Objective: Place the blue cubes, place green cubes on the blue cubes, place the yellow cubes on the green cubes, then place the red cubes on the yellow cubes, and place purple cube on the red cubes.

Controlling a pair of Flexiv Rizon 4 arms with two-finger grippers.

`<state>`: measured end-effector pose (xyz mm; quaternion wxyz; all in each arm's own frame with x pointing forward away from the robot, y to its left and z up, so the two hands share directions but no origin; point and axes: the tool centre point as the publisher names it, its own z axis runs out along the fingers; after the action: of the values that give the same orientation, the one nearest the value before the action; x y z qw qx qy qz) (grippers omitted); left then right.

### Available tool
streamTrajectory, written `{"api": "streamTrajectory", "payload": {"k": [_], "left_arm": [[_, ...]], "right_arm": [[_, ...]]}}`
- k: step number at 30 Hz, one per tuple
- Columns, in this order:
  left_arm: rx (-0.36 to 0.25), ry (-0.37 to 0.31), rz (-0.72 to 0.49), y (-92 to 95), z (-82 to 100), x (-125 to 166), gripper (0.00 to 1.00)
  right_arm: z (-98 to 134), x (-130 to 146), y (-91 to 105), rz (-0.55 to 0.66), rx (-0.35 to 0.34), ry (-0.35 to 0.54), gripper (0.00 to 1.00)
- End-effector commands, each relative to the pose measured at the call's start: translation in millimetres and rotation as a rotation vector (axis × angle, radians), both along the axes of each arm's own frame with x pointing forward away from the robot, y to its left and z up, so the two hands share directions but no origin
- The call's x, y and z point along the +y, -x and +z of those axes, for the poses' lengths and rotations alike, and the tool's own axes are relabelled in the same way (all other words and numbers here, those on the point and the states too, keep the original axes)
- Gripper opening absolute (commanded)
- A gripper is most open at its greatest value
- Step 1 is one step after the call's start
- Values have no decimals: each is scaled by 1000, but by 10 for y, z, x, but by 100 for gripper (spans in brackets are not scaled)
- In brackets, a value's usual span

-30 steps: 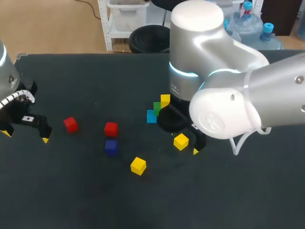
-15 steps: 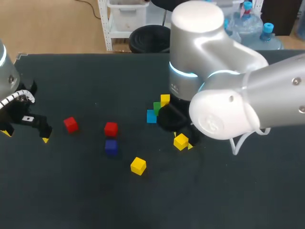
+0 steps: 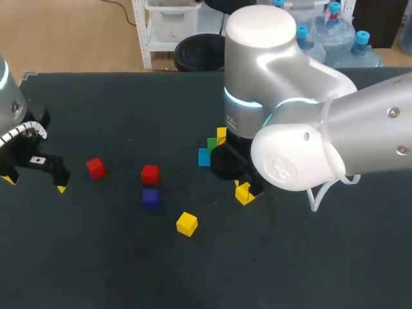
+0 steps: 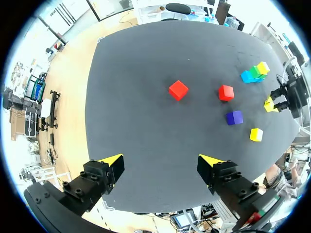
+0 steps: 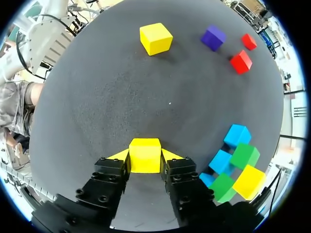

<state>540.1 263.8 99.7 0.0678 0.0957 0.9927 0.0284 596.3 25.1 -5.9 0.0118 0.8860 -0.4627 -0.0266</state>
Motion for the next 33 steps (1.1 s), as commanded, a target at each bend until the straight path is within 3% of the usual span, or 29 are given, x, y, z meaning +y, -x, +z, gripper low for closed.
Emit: {"api": "streamTrajectory", "payload": {"k": [1,8,15,20,23,28,33], "left_arm": [[0,4,-3,-1,-4,11,100],[0,4,-3,-1,-4,11,100],[0,4,-3,-1,-4,11,100],[0,4,-3,-1,-4,11,100],[0,4,-3,-1,-4,11,100],[0,4,-3,-1,-4,11,100],[0,4,-3,-1,-4,11,100]], "right_arm": [[-1,-19,15,-6,-3,-1,0],[263,-33,-17,-56,-69,-6,0],[700,-13,-273,-188,-136,-47,0],[935,41,-459,-305,-134,-28,0],[1040,55,-533,-341,-109,-66,0],[1227,67,-530,-313,-155,-101,0],[1227,67,-530,-313,-155,-101,0]]}}
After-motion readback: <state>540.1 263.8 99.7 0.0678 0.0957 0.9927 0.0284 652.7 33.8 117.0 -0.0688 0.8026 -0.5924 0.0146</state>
